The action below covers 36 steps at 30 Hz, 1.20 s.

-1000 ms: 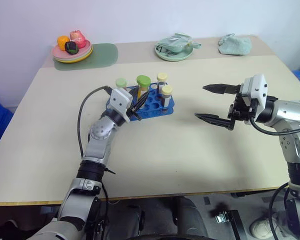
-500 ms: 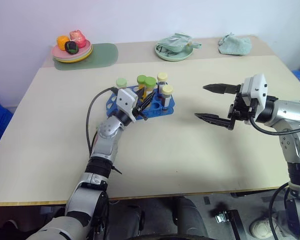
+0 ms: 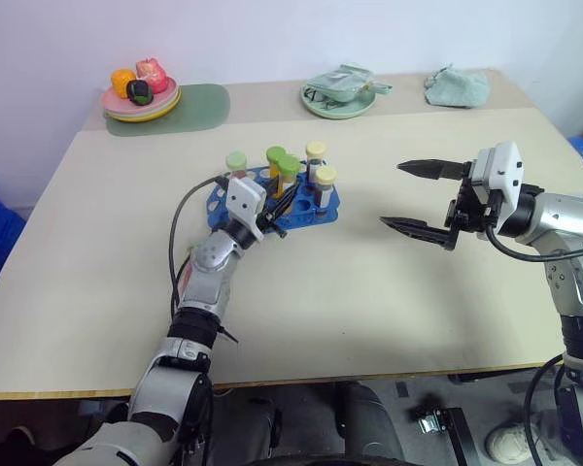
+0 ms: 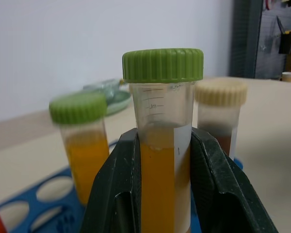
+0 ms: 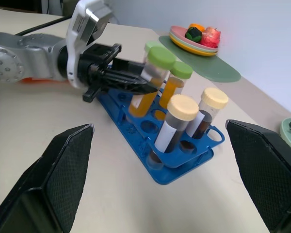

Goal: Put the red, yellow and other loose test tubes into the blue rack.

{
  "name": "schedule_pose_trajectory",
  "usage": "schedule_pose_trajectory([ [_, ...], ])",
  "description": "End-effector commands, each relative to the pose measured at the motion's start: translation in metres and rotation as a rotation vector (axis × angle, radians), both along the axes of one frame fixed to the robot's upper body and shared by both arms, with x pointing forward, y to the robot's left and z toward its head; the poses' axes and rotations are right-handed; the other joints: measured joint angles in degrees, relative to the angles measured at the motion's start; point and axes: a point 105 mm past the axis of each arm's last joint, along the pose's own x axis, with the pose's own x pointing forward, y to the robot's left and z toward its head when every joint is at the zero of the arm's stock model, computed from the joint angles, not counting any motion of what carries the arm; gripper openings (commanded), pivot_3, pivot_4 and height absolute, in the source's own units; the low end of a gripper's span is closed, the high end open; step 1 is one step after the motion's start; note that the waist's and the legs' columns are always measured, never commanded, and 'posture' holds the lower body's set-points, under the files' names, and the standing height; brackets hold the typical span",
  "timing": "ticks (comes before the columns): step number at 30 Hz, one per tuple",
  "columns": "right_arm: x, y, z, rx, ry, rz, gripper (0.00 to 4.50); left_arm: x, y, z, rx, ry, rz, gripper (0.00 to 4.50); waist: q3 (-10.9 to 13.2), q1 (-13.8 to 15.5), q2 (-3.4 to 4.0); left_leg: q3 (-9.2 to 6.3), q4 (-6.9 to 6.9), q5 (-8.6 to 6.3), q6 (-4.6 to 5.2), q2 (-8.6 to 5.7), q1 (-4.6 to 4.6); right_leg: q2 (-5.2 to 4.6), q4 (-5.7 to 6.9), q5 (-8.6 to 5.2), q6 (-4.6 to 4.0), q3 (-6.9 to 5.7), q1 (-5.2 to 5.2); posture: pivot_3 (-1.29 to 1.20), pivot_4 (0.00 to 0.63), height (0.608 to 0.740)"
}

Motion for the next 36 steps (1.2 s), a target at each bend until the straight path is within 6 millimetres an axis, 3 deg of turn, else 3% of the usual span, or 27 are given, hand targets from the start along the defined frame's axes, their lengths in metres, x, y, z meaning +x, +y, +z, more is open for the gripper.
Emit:
schedule_pose_trajectory([
  [1, -0.001, -0.002, 0.015, -0.006, -0.068, -0.007, 4.50, -0.006, 0.001, 0.009, -0.049, -0.012, -0.033, 0.76, 0.00, -0.01, 0.00, 0.00, 0.00, 0.00, 0.00, 0.00, 0.00, 0.00, 0.00, 0.00, 0.00, 0.00, 0.00, 0.00, 0.150, 0.740],
  [3, 0.000, -0.002, 0.016, -0.006, -0.069, -0.006, 4.50, -0.008, 0.002, 0.008, -0.064, 0.002, -0.047, 0.76, 0.00, -0.01, 0.00, 0.00, -0.01, 0.00, 0.00, 0.01, 0.00, 0.00, -0.01, 0.00, 0.00, 0.00, 0.00, 0.00, 0.150, 0.740],
  [10, 0.002, 0.001, 0.014, -0.004, -0.070, 0.002, 4.50, -0.013, 0.017, 0.019, -0.055, -0.050, -0.020, 4.37, 0.00, -0.01, 0.01, 0.01, -0.01, 0.00, 0.00, 0.01, 0.00, 0.00, 0.00, 0.00, -0.01, 0.00, 0.00, 0.00, 0.150, 0.740],
  [14, 0.003, 0.003, 0.013, -0.003, -0.076, 0.008, 4.50, -0.020, 0.022, 0.024, 0.002, -0.081, 0.000, 4.45, -0.01, 0.00, 0.01, 0.01, -0.01, 0.00, 0.00, 0.01, 0.00, 0.00, -0.01, 0.01, -0.01, 0.00, 0.00, 0.00, 0.150, 0.740],
  [20, 0.005, 0.002, 0.012, -0.002, -0.078, 0.015, 4.50, -0.043, 0.044, 0.050, 0.053, -0.093, 0.053, 4.45, -0.01, -0.07, 0.01, 0.00, -0.02, 0.00, 0.00, 0.03, -0.01, 0.02, 0.00, 0.01, -0.01, 0.01, -0.03, 0.00, 0.150, 0.740],
  [28, 0.010, 0.008, 0.008, 0.020, -0.075, 0.041, 4.50, -0.042, 0.117, 0.098, 0.016, -0.141, 0.431, 4.45, -0.01, -0.01, 0.02, -0.02, -0.05, 0.00, 0.00, 0.05, 0.01, 0.05, 0.01, 0.01, -0.02, 0.01, -0.02, 0.00, 0.150, 0.740],
  [30, 0.010, 0.009, 0.007, 0.015, -0.078, 0.047, 4.50, -0.040, 0.127, 0.096, 0.083, -0.125, 0.485, 4.45, -0.01, 0.00, 0.02, -0.03, -0.05, 0.00, 0.00, 0.05, 0.01, 0.05, 0.00, 0.01, -0.02, 0.01, -0.03, 0.00, 0.150, 0.740],
  [32, 0.012, 0.010, 0.008, 0.016, -0.079, 0.051, 4.50, -0.039, 0.133, 0.087, 0.062, 0.001, 0.476, 4.45, -0.01, -0.03, 0.03, -0.02, -0.06, 0.00, 0.00, 0.05, 0.01, 0.05, 0.00, 0.01, -0.02, 0.01, -0.03, 0.00, 0.150, 0.740],
  [36, 0.013, 0.011, 0.007, 0.012, -0.080, 0.060, 4.50, -0.048, 0.126, 0.081, 0.092, 0.155, 0.371, 4.45, -0.01, -0.09, 0.02, -0.08, -0.07, 0.00, 0.00, 0.05, 0.00, 0.05, 0.01, 0.01, -0.02, 0.01, -0.03, 0.00, 0.150, 0.740],
])
